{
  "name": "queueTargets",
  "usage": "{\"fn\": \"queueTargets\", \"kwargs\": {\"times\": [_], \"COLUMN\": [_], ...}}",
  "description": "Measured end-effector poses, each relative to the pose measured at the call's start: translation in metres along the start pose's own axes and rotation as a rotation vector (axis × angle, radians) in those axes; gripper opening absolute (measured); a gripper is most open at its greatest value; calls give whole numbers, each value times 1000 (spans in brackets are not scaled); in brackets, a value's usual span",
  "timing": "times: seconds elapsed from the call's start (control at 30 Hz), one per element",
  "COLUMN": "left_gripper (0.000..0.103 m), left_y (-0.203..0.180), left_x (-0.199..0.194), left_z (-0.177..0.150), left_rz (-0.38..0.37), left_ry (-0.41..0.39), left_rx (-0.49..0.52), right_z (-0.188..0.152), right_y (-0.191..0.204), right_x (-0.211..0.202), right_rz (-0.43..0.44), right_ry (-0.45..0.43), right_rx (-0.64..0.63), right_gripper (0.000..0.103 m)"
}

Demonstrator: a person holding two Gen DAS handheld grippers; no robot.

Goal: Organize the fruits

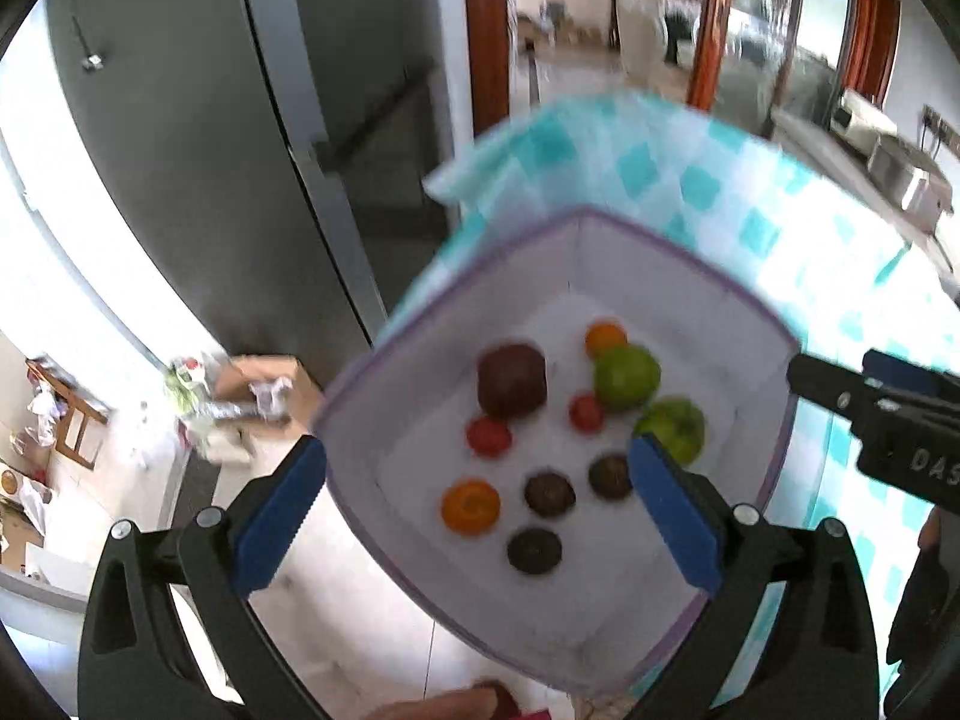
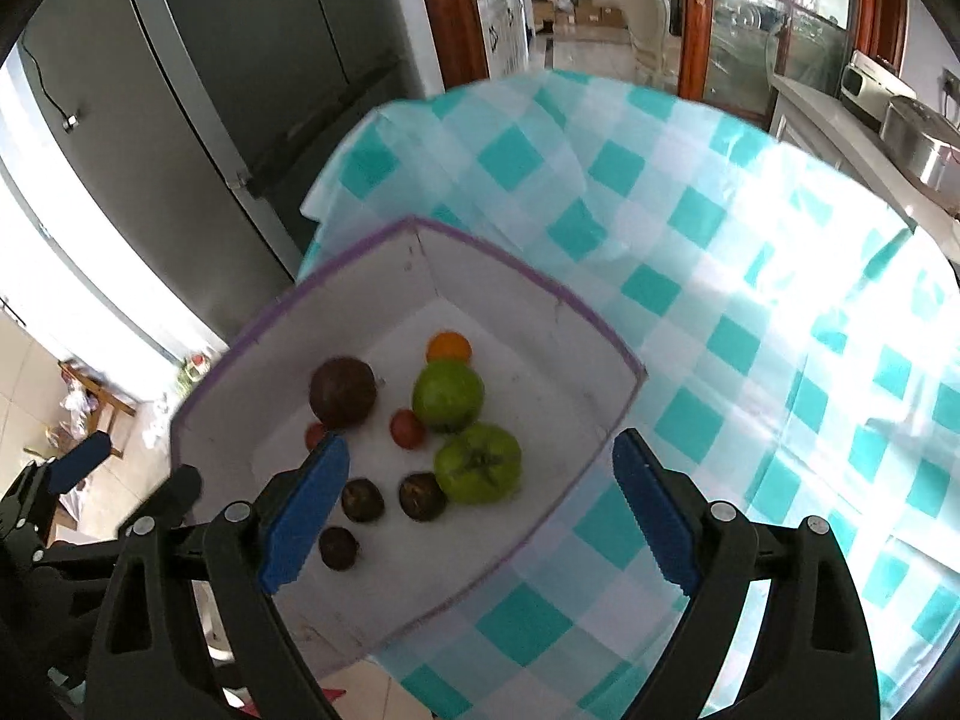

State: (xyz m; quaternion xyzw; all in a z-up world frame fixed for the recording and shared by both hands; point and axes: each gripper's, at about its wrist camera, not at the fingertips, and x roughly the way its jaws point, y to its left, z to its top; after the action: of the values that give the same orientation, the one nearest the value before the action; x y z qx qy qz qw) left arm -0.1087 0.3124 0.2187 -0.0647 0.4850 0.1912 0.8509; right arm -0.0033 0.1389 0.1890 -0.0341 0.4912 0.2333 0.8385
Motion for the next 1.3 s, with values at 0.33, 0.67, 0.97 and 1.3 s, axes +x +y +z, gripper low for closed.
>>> {"fn": "queueTargets", "kwargs": {"times": [0.33, 0.67, 0.97, 1.3], "left_gripper": [101, 101, 101, 101], "left_y": [-7, -15, -19, -21], "left_x": [47, 71, 80, 88], "left_z": [-26, -30, -32, -35], "left_rz": [9, 14, 22, 28], "left_ry": [135, 195, 223, 246], "left_rx": [5, 10, 0, 6], "right_z": [-17, -16, -17, -20], "right_y": [9, 2, -1, 5], "right_x": [40, 58, 64, 64], "right_rz": [-34, -17, -2, -4], "right_ry": [108, 153, 165, 159], "right_rx": [-82, -80, -88, -113], "right_gripper": [87, 87, 87, 87]}}
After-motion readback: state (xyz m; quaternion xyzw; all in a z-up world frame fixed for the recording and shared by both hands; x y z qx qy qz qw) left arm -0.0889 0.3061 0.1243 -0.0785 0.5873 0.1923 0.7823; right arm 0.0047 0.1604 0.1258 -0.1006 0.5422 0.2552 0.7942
